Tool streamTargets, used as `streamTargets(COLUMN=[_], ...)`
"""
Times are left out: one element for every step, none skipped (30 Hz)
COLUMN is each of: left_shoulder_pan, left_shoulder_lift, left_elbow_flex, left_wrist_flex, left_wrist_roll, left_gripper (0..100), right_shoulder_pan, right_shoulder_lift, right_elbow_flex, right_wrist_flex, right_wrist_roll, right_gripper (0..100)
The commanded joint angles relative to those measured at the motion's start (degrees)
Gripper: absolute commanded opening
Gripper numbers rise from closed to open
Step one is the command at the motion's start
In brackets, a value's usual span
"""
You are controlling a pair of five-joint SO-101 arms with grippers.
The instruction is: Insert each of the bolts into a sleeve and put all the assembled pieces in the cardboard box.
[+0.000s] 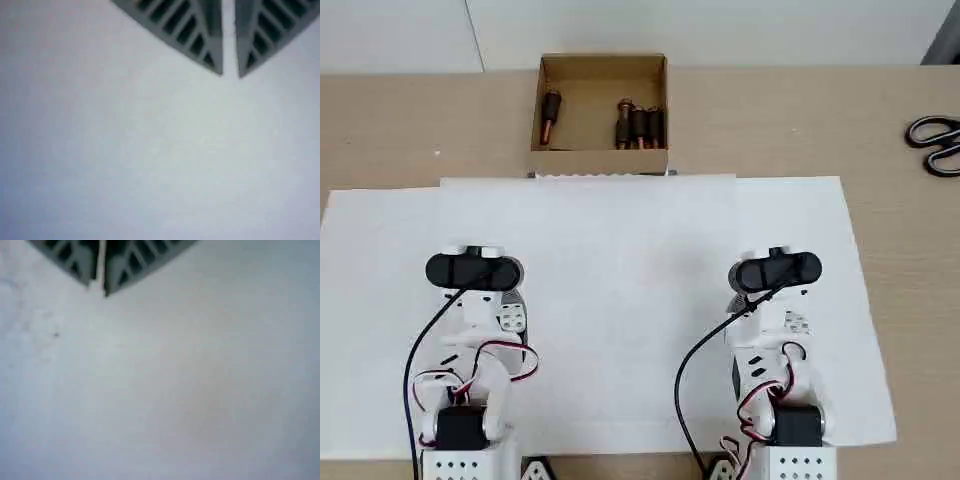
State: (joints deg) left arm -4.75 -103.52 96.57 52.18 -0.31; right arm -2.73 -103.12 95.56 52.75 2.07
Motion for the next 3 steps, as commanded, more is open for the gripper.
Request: streamTargets(left_shoulder_pan=[-0.1, -0.1, -0.1], left_shoulder_lift=[-0.6, -0.6, -0.6], left_elbow_flex=[-0.2, -0.2, -0.2], left_wrist_flex=[-1.1, -1.1, -1.1], left_wrist_roll=[-0.1, -0.1, -0.1], left_gripper=[1, 1, 1], right_shoulder_pan=[-0.6, -0.6, -0.6], right_shoulder_lift=[-0.7, -0.7, -0.7], right_elbow_flex=[1.0, 1.0, 1.0], right_wrist_flex=[0.1, 0.1, 0.1], right_wrist_roll=[0.6, 0.6, 0.6], right_gripper=[0.3, 0.3, 0.3])
